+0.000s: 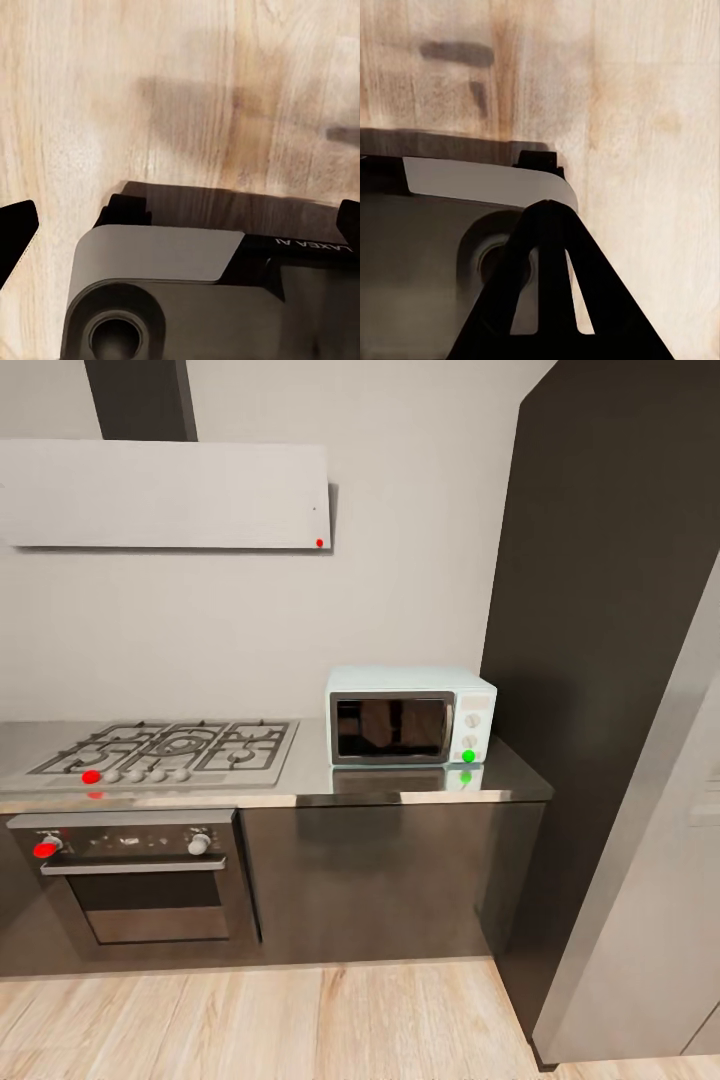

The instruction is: In the kitchen, take the popcorn bag from the countertop, put it into the microwave, and heat it until the popcorn is cooked so the cooked popcorn ends up inside the bag.

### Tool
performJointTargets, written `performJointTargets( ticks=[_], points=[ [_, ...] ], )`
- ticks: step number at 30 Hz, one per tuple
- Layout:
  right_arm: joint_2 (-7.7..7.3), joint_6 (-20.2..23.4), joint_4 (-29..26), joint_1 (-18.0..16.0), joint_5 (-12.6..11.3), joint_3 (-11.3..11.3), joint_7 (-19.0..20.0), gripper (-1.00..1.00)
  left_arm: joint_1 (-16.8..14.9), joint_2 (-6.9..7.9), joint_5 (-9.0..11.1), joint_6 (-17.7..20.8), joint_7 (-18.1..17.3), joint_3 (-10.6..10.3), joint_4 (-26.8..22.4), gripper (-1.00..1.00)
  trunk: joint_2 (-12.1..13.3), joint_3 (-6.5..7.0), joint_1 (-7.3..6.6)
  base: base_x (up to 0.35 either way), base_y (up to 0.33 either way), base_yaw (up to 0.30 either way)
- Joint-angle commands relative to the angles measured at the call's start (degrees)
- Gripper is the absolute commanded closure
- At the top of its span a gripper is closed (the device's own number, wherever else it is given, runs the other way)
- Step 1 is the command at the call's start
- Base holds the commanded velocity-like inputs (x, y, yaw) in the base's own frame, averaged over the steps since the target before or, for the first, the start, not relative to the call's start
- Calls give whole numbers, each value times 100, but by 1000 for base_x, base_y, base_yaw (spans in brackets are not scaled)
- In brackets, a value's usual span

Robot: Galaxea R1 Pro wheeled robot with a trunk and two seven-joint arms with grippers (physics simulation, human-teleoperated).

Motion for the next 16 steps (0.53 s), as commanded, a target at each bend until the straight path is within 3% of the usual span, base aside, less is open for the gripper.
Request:
performJointTargets(
  ticks=[1, 8, 16],
  points=[
    [-4, -30, 17, -7, 38, -49, 12, 100, -4, 25, 56, -10, 10, -39, 4, -100, -3, -6, 0, 0, 0, 0],
    [-4, -30, 17, -7, 38, -49, 12, 100, -4, 179, 63, -10, 33, -31, 2, -100, -3, -6, 0, 0, 0, 0],
    [-4, -30, 17, -7, 38, -49, 12, 100, -4, 193, 57, -10, 33, -39, 4, -100, -3, -6, 0, 0, 0, 0]
  ],
)
